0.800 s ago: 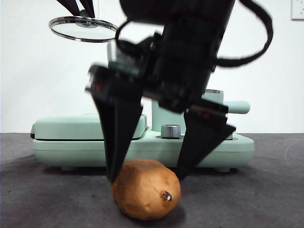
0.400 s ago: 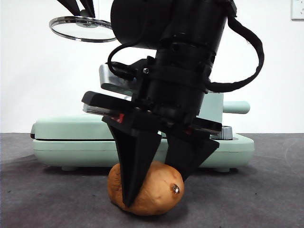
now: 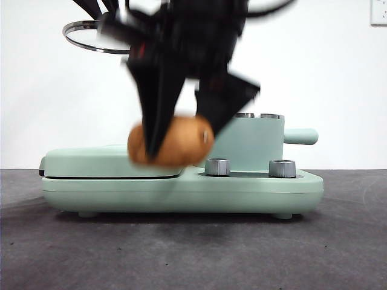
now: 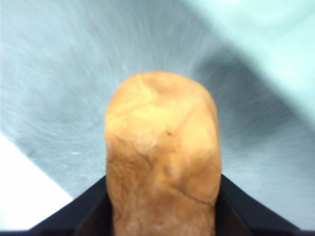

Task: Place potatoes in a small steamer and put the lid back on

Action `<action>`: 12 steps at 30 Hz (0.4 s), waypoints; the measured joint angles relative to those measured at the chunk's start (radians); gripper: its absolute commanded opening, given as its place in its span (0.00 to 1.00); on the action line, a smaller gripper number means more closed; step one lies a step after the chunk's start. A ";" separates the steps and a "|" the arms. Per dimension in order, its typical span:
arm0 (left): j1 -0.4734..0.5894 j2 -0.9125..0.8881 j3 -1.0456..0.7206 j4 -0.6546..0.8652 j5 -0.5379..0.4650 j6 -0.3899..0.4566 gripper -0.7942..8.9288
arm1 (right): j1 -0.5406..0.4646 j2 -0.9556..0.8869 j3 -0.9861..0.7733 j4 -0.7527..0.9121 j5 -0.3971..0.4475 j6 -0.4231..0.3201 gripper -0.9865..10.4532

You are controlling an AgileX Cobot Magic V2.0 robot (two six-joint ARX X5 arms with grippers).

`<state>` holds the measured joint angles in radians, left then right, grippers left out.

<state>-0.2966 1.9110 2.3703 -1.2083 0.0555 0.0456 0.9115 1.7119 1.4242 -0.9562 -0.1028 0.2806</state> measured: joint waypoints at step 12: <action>0.000 0.000 0.000 0.000 0.000 0.000 0.10 | -0.238 0.002 0.371 -0.088 0.177 -0.111 0.21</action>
<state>-0.2970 1.9110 2.3703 -1.2079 0.0555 0.0456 0.6731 1.7142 1.7950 -1.0439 0.0738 0.1692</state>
